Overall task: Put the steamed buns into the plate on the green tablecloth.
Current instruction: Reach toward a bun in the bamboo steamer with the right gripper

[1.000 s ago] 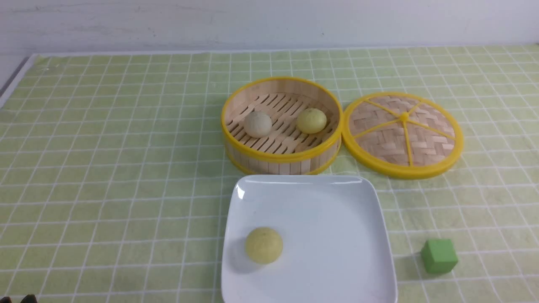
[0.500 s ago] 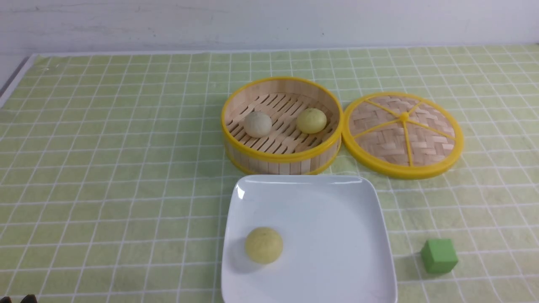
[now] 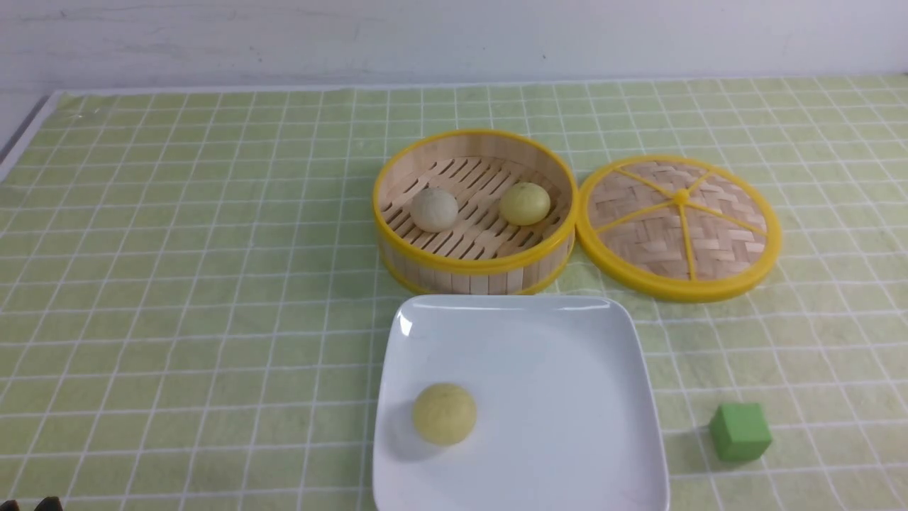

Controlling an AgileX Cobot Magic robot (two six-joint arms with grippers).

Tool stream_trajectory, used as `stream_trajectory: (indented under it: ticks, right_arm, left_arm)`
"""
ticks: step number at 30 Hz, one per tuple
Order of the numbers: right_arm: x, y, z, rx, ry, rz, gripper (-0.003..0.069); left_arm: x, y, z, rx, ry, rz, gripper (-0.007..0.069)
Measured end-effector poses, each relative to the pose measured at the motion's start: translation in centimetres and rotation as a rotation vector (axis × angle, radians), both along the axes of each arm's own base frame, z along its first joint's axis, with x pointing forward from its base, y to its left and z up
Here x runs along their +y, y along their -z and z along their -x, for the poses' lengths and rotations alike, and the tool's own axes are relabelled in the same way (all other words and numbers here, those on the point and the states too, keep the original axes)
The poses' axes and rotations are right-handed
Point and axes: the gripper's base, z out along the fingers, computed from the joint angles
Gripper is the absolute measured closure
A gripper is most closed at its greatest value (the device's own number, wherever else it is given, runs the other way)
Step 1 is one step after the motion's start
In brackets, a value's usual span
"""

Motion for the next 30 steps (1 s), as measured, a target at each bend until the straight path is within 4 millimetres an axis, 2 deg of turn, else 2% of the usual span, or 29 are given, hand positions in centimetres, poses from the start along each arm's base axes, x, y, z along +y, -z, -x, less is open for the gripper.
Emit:
stream_trajectory:
  ticks: [3,4,7,9,10,11,13,21,24,25,27,28,30]
  right_arm:
    - [0.1,-0.1,0.0,-0.005,0.006,-0.068,0.042]
    - [0.3,-0.1,0.0,-0.005,0.013,-0.14,0.042]
    - [1.2,-0.4,0.0,0.04,0.058,-0.656,0.042]
    - [1.7,-0.6,0.1,0.071,0.076,-0.897,0.042]
    - [1.7,-0.6,0.1,0.074,0.077,-0.915,0.042]
    - [1.9,-0.8,0.1,0.088,0.082,-1.011,0.042]
    - [2.0,-0.9,0.1,0.096,0.084,-1.076,0.042]
    - [1.8,-1.3,-0.1,0.047,0.093,-1.118,0.042]
    - [1.9,-2.1,0.1,0.034,0.064,-1.094,0.0424]
    - [2.1,-4.0,0.4,0.0,0.003,-1.031,0.0441]
    - [2.1,-8.7,1.4,-0.118,-0.097,-0.857,0.0496]
    - [2.1,-10.9,1.7,-0.158,-0.128,-0.76,0.0531]
    - [2.2,-14.1,1.9,-0.177,-0.158,-0.614,0.0589]
  left_arm:
    - [-0.2,0.0,0.0,-0.001,-0.01,0.124,0.0384]
    - [-0.4,0.0,0.0,0.001,-0.018,0.22,0.0384]
    - [-1.6,-0.1,0.1,0.036,-0.078,0.824,0.0384]
    - [-2.1,-0.2,0.1,0.07,-0.108,1.101,0.0384]
    - [-2.1,-0.2,0.1,0.072,-0.11,1.123,0.0384]
    - [-2.3,-0.4,0.1,0.086,-0.123,1.246,0.0384]
    - [-2.4,-0.5,0.1,0.097,-0.131,1.329,0.0384]
    - [-2.2,-1.0,-0.1,0.025,-0.121,1.369,0.0387]
    - [-2.4,-2.6,0.2,0.003,-0.062,1.292,0.0417]
    - [-2.5,-4.4,0.5,-0.031,-0.003,1.217,0.0446]
    - [-2.6,-9.4,1.8,-0.132,0.111,1.016,0.0525]
    - [-2.6,-11.0,2.1,-0.147,0.133,0.942,0.0566]
    - [-2.8,-13.4,1.9,-0.085,0.142,0.813,0.0608]
